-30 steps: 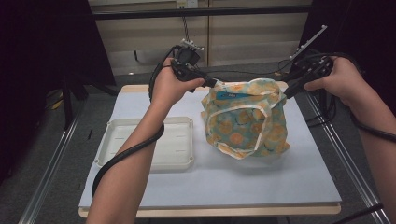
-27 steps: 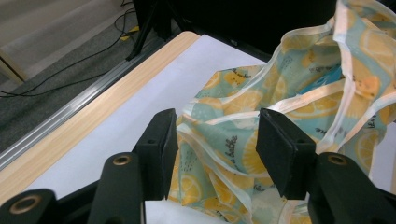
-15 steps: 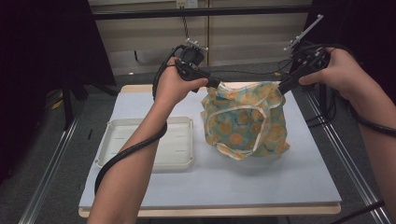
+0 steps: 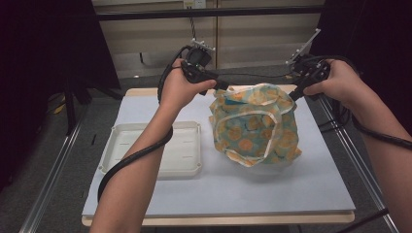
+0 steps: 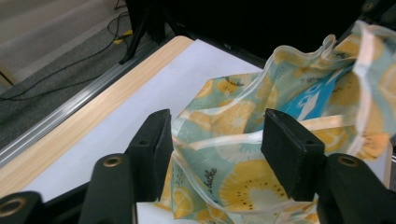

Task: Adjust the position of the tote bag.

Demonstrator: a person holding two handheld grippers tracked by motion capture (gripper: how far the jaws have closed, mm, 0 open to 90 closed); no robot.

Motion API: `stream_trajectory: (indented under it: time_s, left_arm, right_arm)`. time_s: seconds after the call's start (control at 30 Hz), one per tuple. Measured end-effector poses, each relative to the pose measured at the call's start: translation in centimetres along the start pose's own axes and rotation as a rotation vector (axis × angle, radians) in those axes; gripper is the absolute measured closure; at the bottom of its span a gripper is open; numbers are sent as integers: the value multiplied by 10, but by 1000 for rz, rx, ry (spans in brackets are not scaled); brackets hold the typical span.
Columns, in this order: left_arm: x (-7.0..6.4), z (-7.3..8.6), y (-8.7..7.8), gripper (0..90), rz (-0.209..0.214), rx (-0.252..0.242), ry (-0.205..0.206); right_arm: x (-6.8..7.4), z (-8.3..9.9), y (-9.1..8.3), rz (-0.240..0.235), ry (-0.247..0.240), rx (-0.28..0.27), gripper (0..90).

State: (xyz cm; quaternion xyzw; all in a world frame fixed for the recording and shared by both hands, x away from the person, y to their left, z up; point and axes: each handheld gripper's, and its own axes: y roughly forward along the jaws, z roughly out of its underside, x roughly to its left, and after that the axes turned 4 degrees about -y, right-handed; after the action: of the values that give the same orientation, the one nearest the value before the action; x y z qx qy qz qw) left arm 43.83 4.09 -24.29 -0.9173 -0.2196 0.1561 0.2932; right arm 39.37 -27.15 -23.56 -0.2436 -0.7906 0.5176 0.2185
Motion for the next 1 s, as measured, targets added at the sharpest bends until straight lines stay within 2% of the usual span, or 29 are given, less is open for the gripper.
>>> stream_trajectory:
  time_s: [0.03, 0.13, 0.23, 0.3, 0.47, 0.57, 0.6, 0.67, 0.7, 0.8, 0.87, 0.93, 1.0]
  left_arm:
    - [0, -1, -2, 405, -1, -9, 2]
    - [-2, -3, -9, 328, 9, -40, 0]
    - [-6, -5, -15, 256, 42, -67, -9]
    - [-9, -4, -15, 217, 58, -52, 2]
    - [-17, -2, -5, 166, 142, 30, 96]
    - [-22, -1, 3, 173, 132, 82, 137]
    - [-22, -1, 5, 201, 128, 97, 155]
    - [-22, 0, 9, 273, 126, 124, 162]
    - [-23, 0, 10, 358, 130, 139, 176]
    - [-25, 0, 13, 591, 126, 193, 180]
    - [-27, -1, 14, 743, 140, 195, 167]
    - [-28, -4, 12, 807, 138, 201, 153]
    - [-29, -8, 10, 872, 146, 192, 142]
  right_arm:
    - [0, 0, 1, 0, 11, 0, 900]
    - [-1, 1, 3, 4, 5, 10, 900]
    - [-1, 1, 4, 7, 15, 16, 900]
    - [-1, 1, 4, 8, 16, 17, 900]
    - [-1, 1, 6, 8, 28, 14, 900]
    - [-1, 1, 6, 11, 27, 18, 900]
    - [-1, 0, 6, 11, 28, 18, 900]
    - [-1, 0, 5, 16, 21, 19, 900]
    - [-1, 0, 6, 16, 19, 19, 900]
    - [-1, -1, 5, 16, 19, 16, 900]
    - [-1, -1, 5, 19, 15, 12, 900]
    - [-1, -1, 5, 18, 23, 11, 900]
    - [-2, 0, 5, 20, 7, 7, 900]
